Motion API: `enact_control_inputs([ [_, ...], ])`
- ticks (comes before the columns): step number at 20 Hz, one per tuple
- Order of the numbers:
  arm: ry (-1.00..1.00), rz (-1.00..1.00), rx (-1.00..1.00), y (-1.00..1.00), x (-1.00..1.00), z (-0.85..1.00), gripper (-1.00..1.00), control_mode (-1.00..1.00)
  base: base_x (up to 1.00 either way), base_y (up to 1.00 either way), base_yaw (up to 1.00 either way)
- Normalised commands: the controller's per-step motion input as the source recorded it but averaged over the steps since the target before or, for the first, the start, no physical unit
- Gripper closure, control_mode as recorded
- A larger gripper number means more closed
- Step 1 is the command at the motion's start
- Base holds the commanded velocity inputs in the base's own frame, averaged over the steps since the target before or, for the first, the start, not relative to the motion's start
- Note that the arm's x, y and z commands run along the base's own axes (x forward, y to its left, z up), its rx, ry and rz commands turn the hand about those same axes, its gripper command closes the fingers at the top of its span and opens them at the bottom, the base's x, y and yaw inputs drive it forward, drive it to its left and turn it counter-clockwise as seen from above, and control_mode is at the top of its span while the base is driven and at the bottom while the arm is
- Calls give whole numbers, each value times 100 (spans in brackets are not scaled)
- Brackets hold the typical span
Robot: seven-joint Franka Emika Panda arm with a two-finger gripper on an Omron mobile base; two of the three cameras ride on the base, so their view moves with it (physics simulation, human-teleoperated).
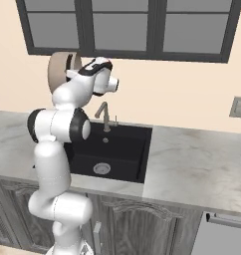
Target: Dump the sweet potato from the pot into the sink. Then turn on the water and wash the sweet potato. Then turn off the water and put the sweet potato back in the pot.
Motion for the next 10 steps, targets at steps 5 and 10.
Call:
enact_control_inputs([
  [5,0,4,14,-37,27,-1,100,-100,0,0,0],
  [10,0,2,12,-42,41,-3,100,-100,0,0,0],
])
